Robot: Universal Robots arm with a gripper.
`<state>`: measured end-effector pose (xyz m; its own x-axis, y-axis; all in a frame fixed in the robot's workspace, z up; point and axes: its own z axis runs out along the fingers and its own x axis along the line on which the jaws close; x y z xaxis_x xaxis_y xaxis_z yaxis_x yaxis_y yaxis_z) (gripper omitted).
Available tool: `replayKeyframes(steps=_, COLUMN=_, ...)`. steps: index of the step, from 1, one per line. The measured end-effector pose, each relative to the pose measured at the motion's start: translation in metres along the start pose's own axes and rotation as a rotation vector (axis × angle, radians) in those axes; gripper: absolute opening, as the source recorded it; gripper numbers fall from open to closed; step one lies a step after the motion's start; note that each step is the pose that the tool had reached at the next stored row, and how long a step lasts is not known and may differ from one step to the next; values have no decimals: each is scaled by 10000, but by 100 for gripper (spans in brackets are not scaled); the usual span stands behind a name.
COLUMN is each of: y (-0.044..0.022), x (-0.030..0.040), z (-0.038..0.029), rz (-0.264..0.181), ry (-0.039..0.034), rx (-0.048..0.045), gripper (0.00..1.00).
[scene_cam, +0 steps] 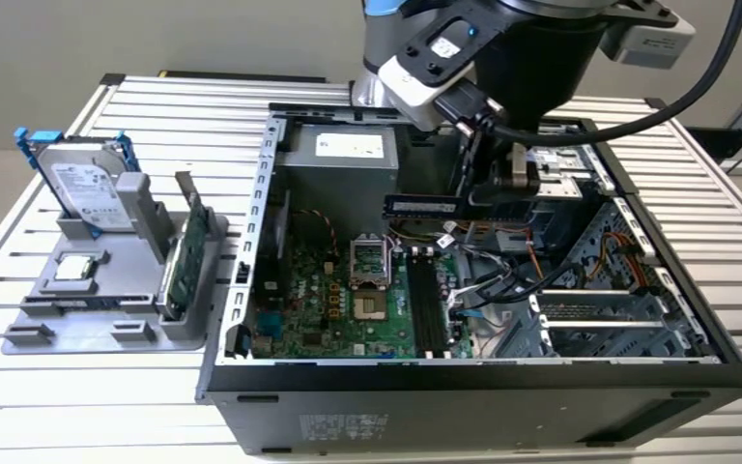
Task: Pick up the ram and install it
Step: 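Pick up the ram and move it above insertion slot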
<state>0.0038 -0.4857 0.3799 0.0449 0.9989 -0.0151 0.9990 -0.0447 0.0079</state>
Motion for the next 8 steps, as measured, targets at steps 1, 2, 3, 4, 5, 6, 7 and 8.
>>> replayKeyframes(steps=1, y=0, x=0, z=0, rz=108, ry=0, rx=2, gripper=0)
replayKeyframes(steps=2, y=0, x=0, z=0, rz=218, ry=-1, rx=3, gripper=0)
replayKeyframes(steps=3, y=0, x=0, z=0, rz=320, ry=-2, rx=5, gripper=0)
replayKeyframes(steps=4, y=0, x=0, z=0, rz=430, ry=-3, rx=7, gripper=0)
replayKeyframes(steps=5, y=0, x=0, z=0, rz=533, ry=-4, rx=8, gripper=0)
replayKeyframes(steps=6, y=0, x=0, z=0, rz=641, ry=-5, rx=10, gripper=0)
replayKeyframes(steps=7, y=0, x=0, z=0, rz=753, ry=-6, rx=12, gripper=0)
replayKeyframes(steps=8, y=0, x=0, z=0, rz=877, ry=-7, rx=13, gripper=0)
